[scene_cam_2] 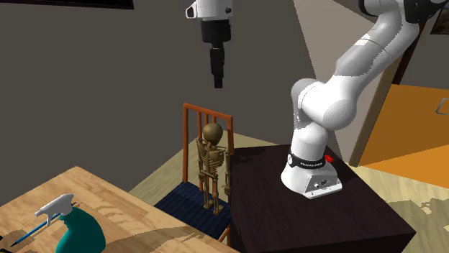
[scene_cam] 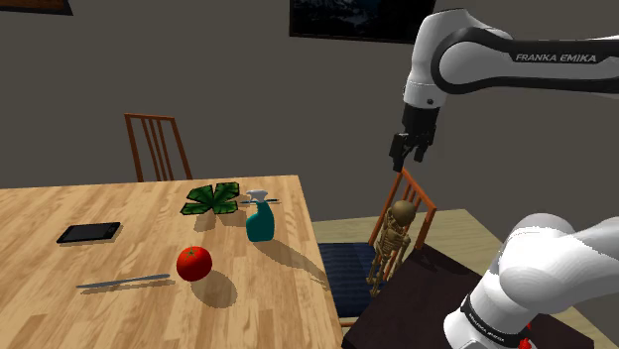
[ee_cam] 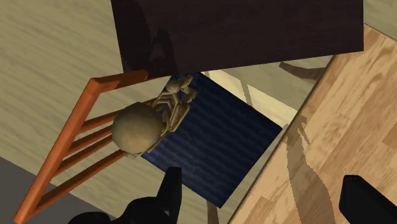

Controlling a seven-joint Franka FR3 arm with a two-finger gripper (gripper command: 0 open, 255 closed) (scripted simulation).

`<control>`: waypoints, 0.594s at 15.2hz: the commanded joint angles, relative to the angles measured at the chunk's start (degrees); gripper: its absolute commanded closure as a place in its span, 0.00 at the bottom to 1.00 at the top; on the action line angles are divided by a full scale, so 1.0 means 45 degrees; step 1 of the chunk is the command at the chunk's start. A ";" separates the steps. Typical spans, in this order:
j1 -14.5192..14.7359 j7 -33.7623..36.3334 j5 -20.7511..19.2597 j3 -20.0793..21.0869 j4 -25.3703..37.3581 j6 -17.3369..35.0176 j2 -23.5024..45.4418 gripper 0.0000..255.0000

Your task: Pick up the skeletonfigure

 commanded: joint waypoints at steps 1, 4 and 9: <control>0.0000 0.0000 0.0000 0.0000 0.0000 0.0000 0.0000 0.00; -0.0240 -0.0205 -0.0116 -0.0450 -0.1287 0.1032 -0.0226 0.00; -0.0710 -0.0584 -0.0373 -0.1249 -0.3221 0.2863 -0.0265 0.00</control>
